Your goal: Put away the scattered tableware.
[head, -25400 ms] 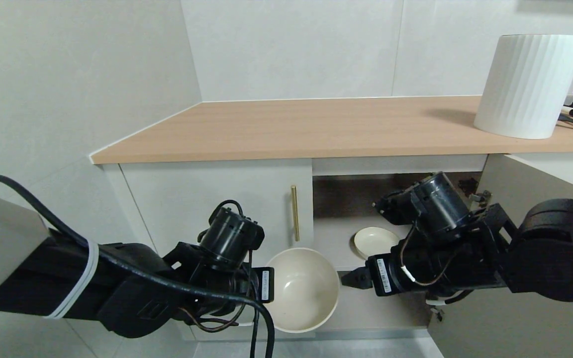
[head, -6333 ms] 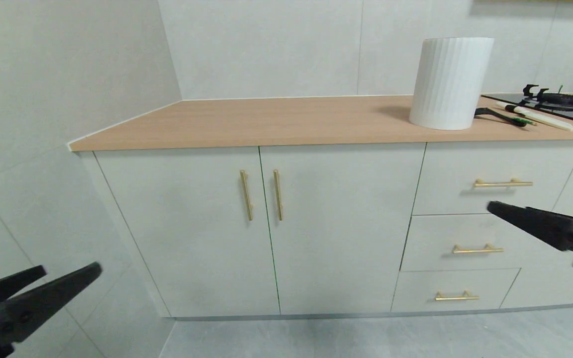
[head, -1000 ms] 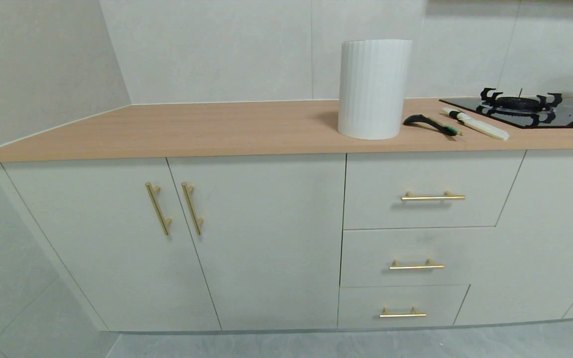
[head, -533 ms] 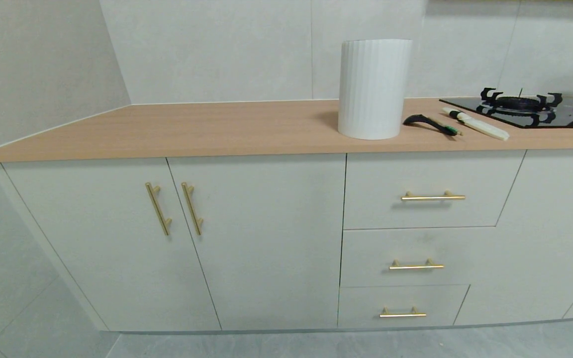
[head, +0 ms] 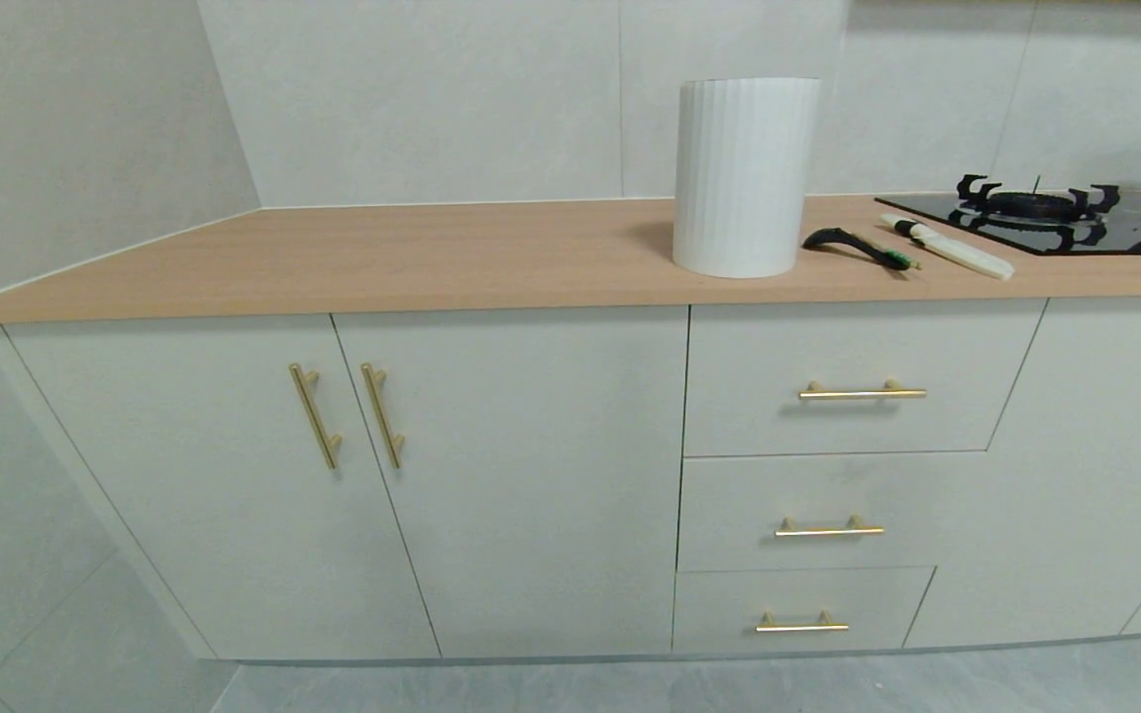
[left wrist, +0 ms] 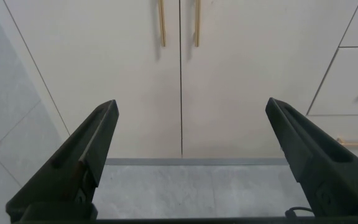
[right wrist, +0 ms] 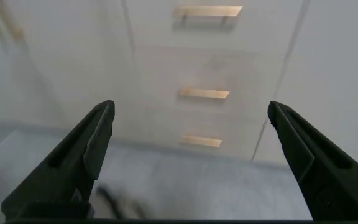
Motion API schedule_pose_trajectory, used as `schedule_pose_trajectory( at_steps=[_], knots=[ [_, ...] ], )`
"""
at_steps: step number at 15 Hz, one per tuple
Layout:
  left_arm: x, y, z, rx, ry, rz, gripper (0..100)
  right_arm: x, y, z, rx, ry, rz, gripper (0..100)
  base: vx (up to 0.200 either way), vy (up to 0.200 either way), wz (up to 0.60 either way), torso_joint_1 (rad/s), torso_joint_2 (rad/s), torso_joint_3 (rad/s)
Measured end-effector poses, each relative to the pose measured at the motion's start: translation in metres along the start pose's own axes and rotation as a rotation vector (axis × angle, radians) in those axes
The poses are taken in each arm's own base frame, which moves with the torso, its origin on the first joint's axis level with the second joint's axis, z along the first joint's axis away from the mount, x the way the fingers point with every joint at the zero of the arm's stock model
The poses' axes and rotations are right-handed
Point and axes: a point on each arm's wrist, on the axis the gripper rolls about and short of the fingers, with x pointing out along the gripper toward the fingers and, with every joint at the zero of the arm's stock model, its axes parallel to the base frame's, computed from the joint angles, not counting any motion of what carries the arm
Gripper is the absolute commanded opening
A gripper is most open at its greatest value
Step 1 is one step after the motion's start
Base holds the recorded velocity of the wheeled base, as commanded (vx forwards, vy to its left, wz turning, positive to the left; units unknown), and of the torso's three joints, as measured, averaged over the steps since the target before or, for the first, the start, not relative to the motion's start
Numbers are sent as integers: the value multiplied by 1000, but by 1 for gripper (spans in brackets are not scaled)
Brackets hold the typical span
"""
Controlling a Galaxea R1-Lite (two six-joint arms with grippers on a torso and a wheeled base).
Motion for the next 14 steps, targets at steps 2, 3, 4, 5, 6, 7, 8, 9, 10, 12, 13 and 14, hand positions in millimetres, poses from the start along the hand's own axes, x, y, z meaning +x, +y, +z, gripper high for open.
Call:
schedule_pose_trajectory(
  at_steps=[2,3,4,5,6,7,8,9,10,12,13,14],
  knots=[
    [0,0,0,0,0,0,100,23,-3,14,27,128,36,100,0,0,0,0,0,0],
    [0,0,0,0,0,0,100,35,-5,20,39,183,48,100,0,0,0,0,0,0],
    [0,0,0,0,0,0,100,50,-8,25,49,233,57,100,0,0,0,0,0,0],
    [0,0,0,0,0,0,100,66,-10,30,56,268,65,100,0,0,0,0,0,0],
    [0,0,0,0,0,0,100,85,-13,34,63,300,69,100,0,0,0,0,0,0],
    [0,0,0,0,0,0,100,104,-16,36,68,320,74,100,0,0,0,0,0,0],
    [0,0,0,0,0,0,100,125,-19,35,72,344,78,100,0,0,0,0,0,0],
    [0,0,0,0,0,0,100,146,-22,33,75,370,82,100,0,0,0,0,0,0],
    [0,0,0,0,0,0,100,168,-24,29,77,401,80,100,0,0,0,0,0,0],
    [0,0,0,0,0,0,100,208,-29,19,75,447,57,100,0,0,0,0,0,0],
    [0,0,0,0,0,0,100,229,-32,13,73,471,43,100,0,0,0,0,0,0],
    [0,0,0,0,0,0,100,246,-34,7,73,490,32,100,0,0,0,0,0,0]
  ],
)
